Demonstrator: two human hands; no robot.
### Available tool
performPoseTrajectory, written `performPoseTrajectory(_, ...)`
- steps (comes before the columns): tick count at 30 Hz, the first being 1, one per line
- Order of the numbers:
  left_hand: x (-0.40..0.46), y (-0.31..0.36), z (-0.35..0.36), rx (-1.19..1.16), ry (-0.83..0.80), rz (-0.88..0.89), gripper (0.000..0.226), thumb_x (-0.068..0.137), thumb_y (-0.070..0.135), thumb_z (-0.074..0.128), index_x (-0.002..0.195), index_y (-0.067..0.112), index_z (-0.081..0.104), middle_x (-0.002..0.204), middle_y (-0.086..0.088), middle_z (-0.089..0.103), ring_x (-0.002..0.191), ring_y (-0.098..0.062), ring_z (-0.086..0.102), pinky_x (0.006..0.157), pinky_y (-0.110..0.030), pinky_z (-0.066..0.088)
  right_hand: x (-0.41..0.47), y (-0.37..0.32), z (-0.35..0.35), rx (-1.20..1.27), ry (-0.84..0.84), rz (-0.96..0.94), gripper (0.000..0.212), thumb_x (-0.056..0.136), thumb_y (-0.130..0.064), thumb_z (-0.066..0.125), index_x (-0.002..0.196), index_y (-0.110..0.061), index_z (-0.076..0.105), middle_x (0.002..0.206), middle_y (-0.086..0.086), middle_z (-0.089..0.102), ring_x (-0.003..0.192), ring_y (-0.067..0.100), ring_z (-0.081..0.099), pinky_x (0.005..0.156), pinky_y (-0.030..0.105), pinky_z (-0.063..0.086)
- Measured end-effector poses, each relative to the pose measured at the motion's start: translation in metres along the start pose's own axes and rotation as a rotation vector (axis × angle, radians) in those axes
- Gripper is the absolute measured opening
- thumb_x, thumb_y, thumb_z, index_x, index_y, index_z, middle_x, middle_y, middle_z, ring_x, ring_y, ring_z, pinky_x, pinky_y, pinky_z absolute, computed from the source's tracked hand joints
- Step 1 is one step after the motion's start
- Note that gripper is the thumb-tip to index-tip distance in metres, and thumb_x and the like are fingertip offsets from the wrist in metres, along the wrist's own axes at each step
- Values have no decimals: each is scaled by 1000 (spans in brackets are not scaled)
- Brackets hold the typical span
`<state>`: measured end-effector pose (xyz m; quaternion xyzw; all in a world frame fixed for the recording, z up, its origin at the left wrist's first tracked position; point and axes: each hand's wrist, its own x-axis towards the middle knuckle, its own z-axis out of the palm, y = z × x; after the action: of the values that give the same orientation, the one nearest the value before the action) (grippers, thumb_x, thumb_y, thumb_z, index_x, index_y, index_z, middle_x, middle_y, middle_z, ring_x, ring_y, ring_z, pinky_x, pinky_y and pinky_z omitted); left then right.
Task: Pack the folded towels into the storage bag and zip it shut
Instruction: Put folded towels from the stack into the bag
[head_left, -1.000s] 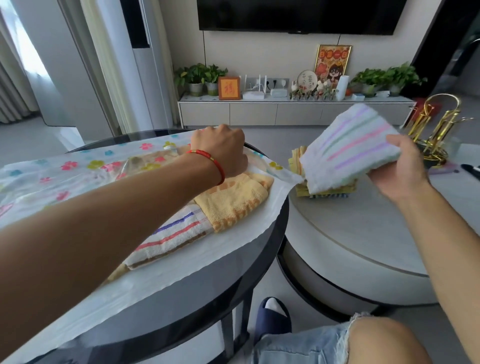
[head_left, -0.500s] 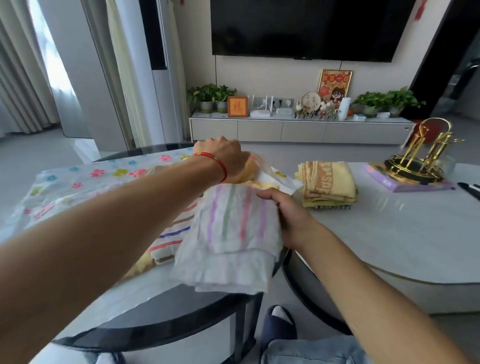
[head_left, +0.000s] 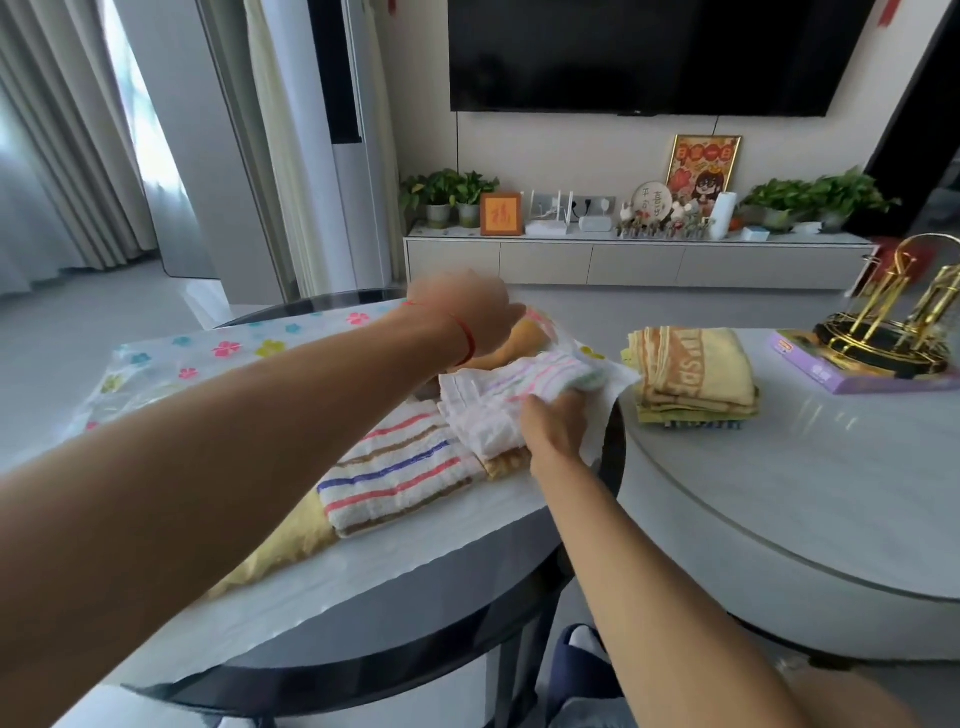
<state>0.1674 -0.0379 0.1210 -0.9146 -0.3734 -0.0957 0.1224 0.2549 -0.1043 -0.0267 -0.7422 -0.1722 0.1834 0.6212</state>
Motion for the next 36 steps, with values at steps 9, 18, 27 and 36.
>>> performPoseTrajectory(9,-3,5,3,-11,-9,-9,52,101,58,29,122,26,65,108,-6,66,79,-25,53,62,-34,36,16,-1,-20,-254,-7,-17,48,92,-22,55,133,2,52,123,18,66,106,34,67,89,44,59)
performPoseTrajectory(18,-6,14,0,1,54,38,48,103,53,31,104,20,66,99,-9,65,76,-28,53,65,-35,39,-5,12,3,-435,26,-86,59,102,-7,55,152,6,26,149,25,49,129,40,58,100,45,52)
performPoseTrajectory(27,-5,11,-12,-24,-7,58,43,103,53,32,93,21,59,88,-4,57,77,-28,55,69,-36,44,-20,16,3,-281,-70,-100,88,98,-24,58,164,-18,1,155,29,29,120,42,60,90,41,55)
performPoseTrajectory(36,-11,13,-12,-37,-52,47,51,102,56,33,113,17,64,96,-4,60,82,-27,57,69,-36,41,-15,-4,-12,-459,-377,-155,56,101,-19,48,156,-15,34,152,17,48,125,38,59,101,48,55)
